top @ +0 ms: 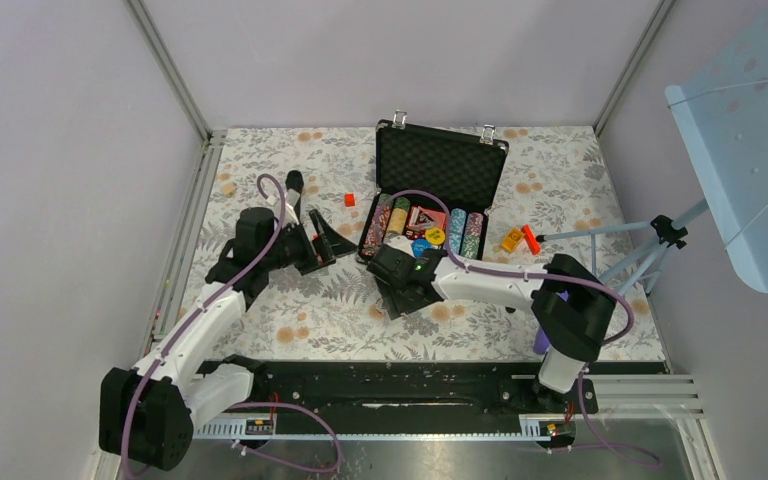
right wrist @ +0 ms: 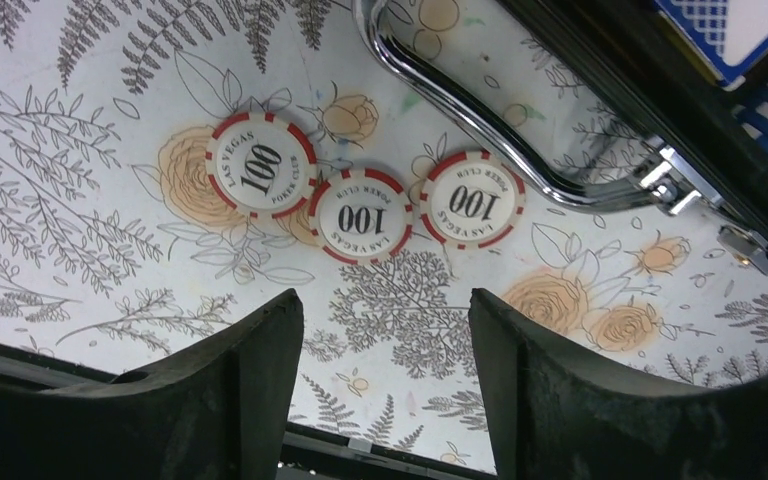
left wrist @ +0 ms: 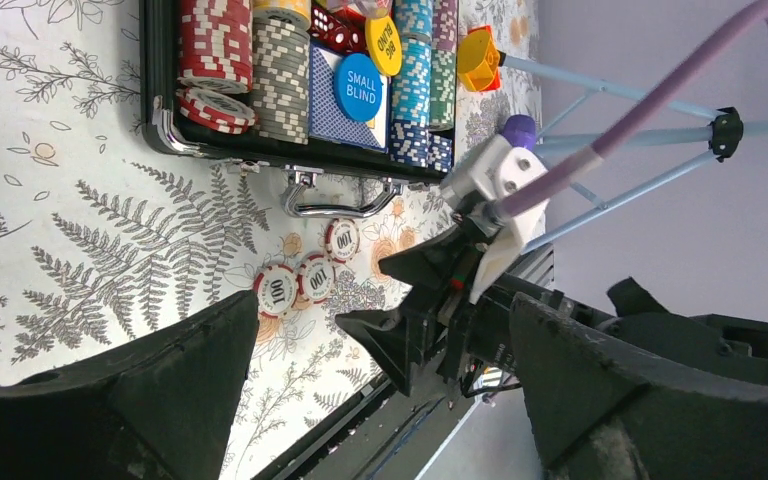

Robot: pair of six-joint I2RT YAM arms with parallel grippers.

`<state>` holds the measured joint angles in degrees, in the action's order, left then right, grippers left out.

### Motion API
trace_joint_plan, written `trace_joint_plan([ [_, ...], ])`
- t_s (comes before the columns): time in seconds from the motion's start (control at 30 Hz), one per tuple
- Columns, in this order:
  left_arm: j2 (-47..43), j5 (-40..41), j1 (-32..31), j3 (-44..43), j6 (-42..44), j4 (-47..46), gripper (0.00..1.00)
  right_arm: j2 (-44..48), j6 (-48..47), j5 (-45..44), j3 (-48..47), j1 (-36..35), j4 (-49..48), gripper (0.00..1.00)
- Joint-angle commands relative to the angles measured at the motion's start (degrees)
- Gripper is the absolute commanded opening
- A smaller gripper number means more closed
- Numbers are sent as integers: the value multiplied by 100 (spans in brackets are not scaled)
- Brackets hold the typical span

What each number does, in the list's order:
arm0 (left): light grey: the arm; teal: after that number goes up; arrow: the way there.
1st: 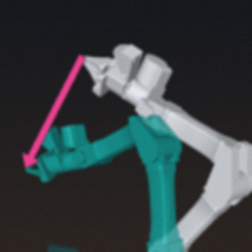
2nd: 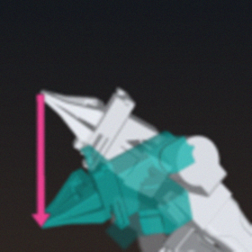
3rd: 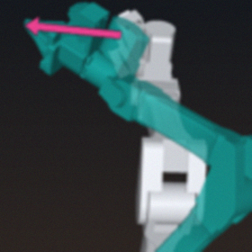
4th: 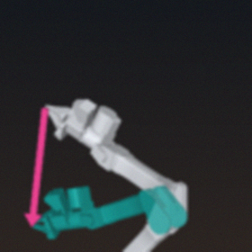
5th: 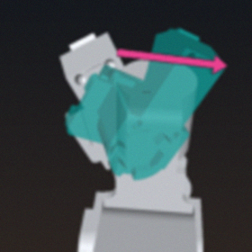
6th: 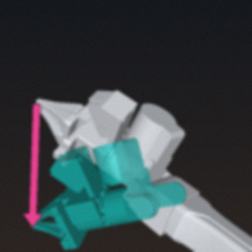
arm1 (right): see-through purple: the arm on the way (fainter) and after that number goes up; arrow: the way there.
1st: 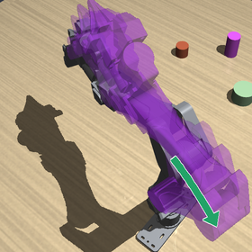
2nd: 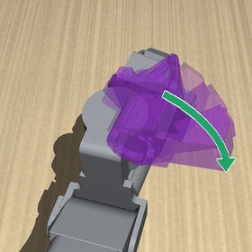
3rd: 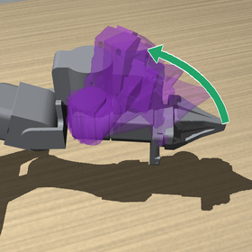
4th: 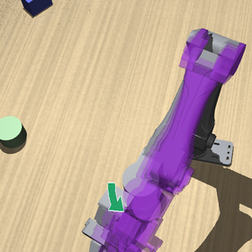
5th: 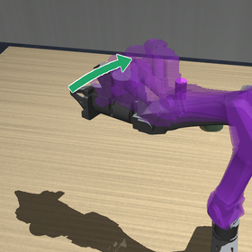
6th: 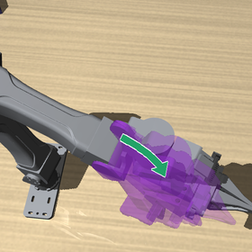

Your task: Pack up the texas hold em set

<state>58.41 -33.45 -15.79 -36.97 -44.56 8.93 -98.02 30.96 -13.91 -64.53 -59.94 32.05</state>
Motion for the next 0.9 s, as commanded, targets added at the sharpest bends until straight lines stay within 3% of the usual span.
trace_joint_plan([
  [0.0, -154, -188, 122, 43, 182, 135, 95, -349, 222, -87, -393, 32, 165, 67],
  [0.33, -103, -278, 139, 76, 208, 107, 95, -778, 612, -364, -743, 38, 272, 62],
  [0.87, -42, -302, 164, 98, 219, 87, 95, -1234, 370, -236, -743, 42, 250, 52],
])
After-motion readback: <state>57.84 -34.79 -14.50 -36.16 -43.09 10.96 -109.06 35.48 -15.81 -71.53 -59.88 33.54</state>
